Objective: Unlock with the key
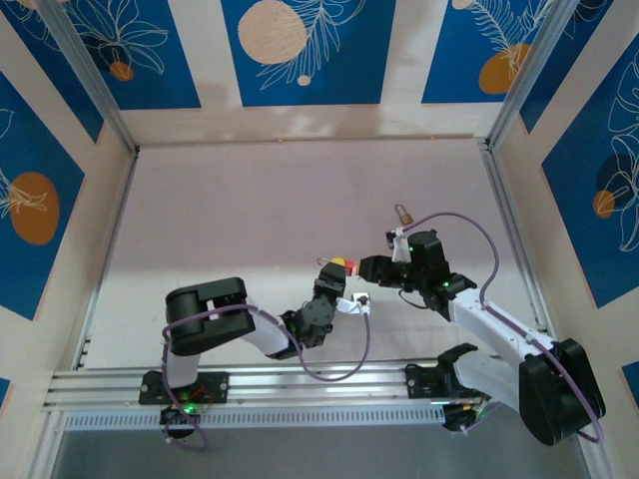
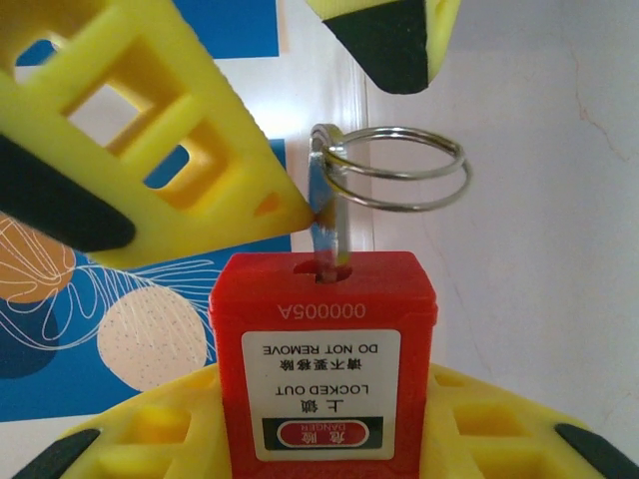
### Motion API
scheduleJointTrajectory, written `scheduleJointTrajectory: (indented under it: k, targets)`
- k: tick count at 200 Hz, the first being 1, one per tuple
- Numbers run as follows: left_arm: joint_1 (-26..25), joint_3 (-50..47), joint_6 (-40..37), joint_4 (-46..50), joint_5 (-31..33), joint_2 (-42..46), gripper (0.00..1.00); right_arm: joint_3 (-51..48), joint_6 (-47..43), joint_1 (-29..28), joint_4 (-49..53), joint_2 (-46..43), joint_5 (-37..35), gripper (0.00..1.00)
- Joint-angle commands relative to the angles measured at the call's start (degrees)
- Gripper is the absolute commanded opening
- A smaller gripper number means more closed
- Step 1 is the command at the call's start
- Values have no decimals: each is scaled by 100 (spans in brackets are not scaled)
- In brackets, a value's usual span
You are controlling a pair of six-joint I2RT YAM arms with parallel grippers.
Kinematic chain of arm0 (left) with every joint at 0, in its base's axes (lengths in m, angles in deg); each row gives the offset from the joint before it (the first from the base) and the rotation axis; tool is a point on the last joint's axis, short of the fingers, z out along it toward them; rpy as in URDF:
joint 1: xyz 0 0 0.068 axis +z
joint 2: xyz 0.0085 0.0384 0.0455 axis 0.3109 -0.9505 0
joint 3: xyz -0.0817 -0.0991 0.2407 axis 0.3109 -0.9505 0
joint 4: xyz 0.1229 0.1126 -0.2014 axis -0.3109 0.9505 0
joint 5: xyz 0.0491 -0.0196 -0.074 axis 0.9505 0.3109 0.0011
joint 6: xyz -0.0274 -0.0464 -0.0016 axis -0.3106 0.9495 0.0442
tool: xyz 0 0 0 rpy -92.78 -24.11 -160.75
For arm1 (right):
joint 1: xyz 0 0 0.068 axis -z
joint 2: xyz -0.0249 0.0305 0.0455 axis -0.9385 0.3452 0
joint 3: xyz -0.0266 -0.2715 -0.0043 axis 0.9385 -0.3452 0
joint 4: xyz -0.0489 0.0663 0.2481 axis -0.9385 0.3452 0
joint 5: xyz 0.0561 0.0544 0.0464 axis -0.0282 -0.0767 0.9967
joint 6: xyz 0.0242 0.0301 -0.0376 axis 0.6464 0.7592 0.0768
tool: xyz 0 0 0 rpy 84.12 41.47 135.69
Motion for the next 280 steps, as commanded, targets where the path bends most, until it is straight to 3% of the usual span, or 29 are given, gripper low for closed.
scheduleJointTrajectory:
  k: [1, 78, 119, 178, 210, 280]
  targets:
    - [-98, -30, -56, -500, 98, -20, 20, 131, -90, 17, -93, 98, -120, 45]
    - [-102, -38, -105, -608, 98, -74, 19, 146, 58, 37, 28, -125, -7, 45]
    - [-101, -38, -242, -895, 172, -190, 19, 181, 629, 273, 96, -436, 430, 50]
    - [-97, -29, -154, -897, 196, -147, 18, -253, 1562, 851, -1082, -114, 1610, 69]
    - [-93, 31, -155, -904, 168, -162, 18, -308, 1840, 918, -1660, 457, 2229, 73]
    - [-60, 304, -193, -900, 121, -335, 18, -575, 2678, 922, -3151, 1301, 2856, 68]
